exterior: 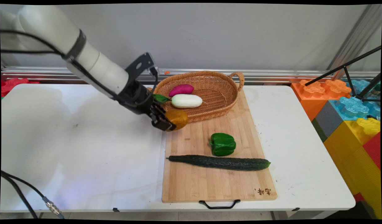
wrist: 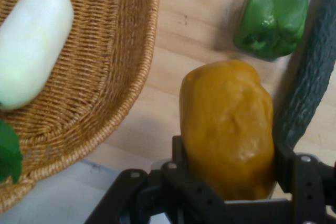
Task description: Place the picked object on the cutting board
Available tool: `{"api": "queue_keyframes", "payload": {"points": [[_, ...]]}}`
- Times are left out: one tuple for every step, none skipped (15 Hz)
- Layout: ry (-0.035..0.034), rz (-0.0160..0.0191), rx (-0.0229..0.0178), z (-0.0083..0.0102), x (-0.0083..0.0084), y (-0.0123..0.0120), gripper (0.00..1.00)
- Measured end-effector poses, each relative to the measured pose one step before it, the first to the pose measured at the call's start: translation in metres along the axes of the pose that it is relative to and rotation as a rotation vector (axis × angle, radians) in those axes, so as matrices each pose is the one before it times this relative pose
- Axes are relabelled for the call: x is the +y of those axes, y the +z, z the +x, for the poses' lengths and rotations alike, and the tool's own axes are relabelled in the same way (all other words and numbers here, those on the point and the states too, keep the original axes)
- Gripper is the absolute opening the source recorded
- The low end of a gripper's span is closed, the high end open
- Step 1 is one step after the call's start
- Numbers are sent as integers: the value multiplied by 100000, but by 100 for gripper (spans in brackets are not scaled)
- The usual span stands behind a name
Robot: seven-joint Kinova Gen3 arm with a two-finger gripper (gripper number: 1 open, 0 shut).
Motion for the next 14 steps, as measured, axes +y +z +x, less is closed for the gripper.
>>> {"api": "queue_keyframes", "payload": {"points": [[807,171,264,-192,152,422,0],[1143,83,373,-214,244,696,0],[544,125,251,-137,151,535,0],[543,38,164,-224,172,848,0],[220,-62,-124,-233,105,736,0],[228,-148,-191,-225,105,725,0],[245,-212,-261,-287,147,939,0],[313,-199,-272,-262,115,857,0],[257,-126,-244,-252,94,761,0],[351,-96,-211,-183,59,706,0],[290,-80,-166,-145,53,533,0],[281,-31,-109,-131,46,477,0],[170,-8,-43,-68,36,288,0],[224,0,-7,-73,44,375,0]]}}
